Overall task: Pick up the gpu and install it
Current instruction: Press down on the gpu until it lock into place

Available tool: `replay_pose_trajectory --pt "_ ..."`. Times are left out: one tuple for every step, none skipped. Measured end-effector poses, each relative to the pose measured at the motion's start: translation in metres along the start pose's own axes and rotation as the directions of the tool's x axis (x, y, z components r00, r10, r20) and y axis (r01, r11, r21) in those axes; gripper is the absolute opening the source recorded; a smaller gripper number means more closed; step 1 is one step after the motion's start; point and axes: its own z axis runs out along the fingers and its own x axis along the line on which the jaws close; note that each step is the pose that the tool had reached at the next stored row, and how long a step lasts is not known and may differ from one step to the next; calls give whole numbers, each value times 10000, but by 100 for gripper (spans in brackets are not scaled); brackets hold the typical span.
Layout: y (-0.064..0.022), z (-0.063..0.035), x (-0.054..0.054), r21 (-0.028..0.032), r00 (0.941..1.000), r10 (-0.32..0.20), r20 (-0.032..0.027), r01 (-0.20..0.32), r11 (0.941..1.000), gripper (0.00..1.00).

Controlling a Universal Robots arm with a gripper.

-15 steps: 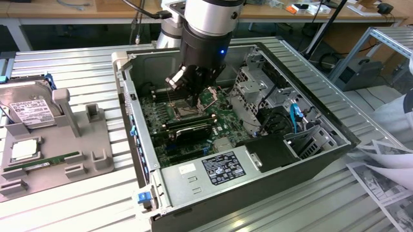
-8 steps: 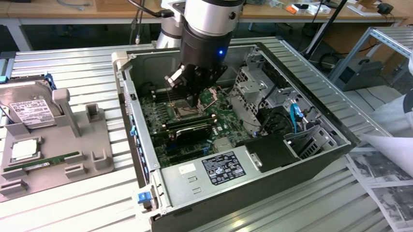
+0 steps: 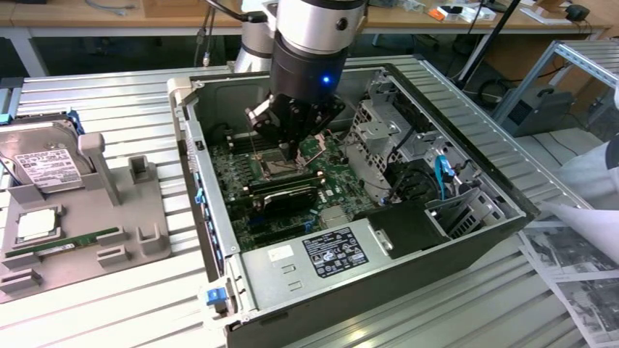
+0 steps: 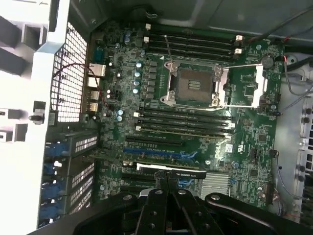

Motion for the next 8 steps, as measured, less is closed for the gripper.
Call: replay_pose_trajectory --pt "0 0 0 3 9999 146 9 -146 9999 11" --pt "0 0 0 9 9992 399 25 -399 9992 11" --pt "0 0 0 12 9984 566 34 -566 9984 11" --pt "0 0 0 14 9978 665 41 -665 9978 11" --pt "0 -1 0 17 9970 771 47 -771 9970 11" --pt "0 0 0 18 9959 900 55 -900 9959 11" --pt "0 0 0 20 9949 1007 62 -1007 9949 11" --pt "0 0 0 22 9927 1203 75 -1203 9927 11"
